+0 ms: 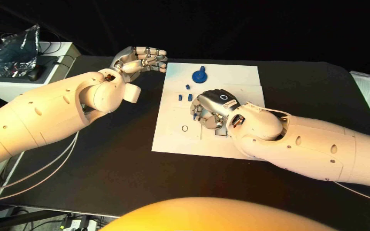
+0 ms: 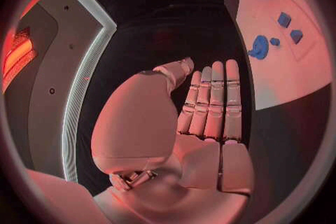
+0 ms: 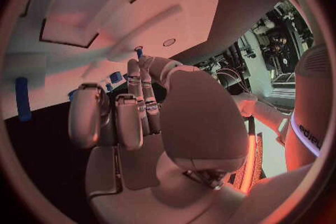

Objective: Assemble the parts on the task board

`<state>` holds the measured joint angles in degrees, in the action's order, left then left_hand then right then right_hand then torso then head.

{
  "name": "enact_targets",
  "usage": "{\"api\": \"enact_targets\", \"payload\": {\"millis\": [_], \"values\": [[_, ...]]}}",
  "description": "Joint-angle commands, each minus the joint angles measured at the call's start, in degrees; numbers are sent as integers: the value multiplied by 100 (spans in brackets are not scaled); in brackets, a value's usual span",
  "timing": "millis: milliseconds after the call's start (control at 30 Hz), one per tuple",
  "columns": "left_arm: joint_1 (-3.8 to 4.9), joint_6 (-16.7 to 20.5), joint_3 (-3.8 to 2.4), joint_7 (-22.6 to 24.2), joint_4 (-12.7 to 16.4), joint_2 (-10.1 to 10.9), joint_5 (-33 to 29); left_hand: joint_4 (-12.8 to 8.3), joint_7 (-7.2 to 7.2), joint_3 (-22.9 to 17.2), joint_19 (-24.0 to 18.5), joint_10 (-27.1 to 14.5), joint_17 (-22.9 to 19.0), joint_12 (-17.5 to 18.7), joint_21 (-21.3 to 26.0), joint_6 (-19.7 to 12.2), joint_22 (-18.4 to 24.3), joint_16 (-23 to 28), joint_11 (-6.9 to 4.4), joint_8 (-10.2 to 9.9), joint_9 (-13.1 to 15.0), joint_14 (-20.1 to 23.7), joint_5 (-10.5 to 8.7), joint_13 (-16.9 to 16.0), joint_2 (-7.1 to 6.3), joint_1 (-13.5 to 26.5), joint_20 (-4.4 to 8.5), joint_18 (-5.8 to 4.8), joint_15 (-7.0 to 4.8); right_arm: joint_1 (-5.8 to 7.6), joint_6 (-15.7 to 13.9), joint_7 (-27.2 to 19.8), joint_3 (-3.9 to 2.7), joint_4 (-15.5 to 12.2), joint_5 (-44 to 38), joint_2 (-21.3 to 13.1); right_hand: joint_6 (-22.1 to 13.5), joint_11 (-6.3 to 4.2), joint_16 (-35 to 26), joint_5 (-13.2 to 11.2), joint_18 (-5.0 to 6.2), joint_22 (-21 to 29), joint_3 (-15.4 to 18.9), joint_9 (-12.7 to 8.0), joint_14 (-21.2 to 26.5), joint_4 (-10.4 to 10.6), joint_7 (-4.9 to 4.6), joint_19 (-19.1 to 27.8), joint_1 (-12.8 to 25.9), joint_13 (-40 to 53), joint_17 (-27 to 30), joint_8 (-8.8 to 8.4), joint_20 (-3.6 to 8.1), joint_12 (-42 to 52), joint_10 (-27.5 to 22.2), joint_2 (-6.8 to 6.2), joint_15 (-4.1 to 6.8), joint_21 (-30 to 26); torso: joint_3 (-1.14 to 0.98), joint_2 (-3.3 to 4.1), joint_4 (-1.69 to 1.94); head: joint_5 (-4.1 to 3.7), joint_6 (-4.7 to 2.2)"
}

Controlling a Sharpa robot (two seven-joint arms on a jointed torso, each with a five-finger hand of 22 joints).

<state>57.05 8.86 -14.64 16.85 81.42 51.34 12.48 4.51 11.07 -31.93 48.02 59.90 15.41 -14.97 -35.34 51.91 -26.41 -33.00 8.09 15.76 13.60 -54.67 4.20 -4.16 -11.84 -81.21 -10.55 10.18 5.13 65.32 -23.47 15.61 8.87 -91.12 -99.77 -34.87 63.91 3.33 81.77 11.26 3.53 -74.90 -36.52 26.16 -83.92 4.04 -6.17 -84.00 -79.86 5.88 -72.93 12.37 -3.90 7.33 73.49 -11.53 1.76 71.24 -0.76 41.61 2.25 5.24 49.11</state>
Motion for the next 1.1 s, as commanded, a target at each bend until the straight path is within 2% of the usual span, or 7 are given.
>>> {"api": "enact_targets", "payload": {"millis": [33,533,1100], "values": [[-1,-87,-5,26,22,-2,-4,-1,29,44,1,-23,6,21,28,-11,5,18,18,2,-6,-28,0,6,7,-37,-40,10,31,-23,143,-31,14,30,-68,16,40,-104,41,-1,-3,-600,-37,14,-276,-14,0,-172,24,11,-8,46,35,-9,138,31,38,19,-4,0,1,5,8],[-1,-85,-5,25,27,10,-4,-1,29,44,1,-23,6,21,28,-11,5,18,18,2,-6,-28,0,6,7,-37,-40,10,31,-41,295,-20,26,14,-88,8,38,-105,38,-6,-2,-601,-44,22,-275,-22,0,-171,32,15,-3,51,36,-15,142,28,39,18,-4,-2,0,23,33],[-1,-90,-5,27,17,0,-4,-2,29,52,5,-28,22,27,39,-9,11,44,20,1,-10,-34,0,5,10,-40,-42,11,33,-48,60,6,27,-90,-176,-57,40,-107,42,-8,-4,-608,-49,31,-277,-31,1,-173,39,19,-10,58,37,-17,151,25,39,29,-7,-1,-1,19,17]]}}
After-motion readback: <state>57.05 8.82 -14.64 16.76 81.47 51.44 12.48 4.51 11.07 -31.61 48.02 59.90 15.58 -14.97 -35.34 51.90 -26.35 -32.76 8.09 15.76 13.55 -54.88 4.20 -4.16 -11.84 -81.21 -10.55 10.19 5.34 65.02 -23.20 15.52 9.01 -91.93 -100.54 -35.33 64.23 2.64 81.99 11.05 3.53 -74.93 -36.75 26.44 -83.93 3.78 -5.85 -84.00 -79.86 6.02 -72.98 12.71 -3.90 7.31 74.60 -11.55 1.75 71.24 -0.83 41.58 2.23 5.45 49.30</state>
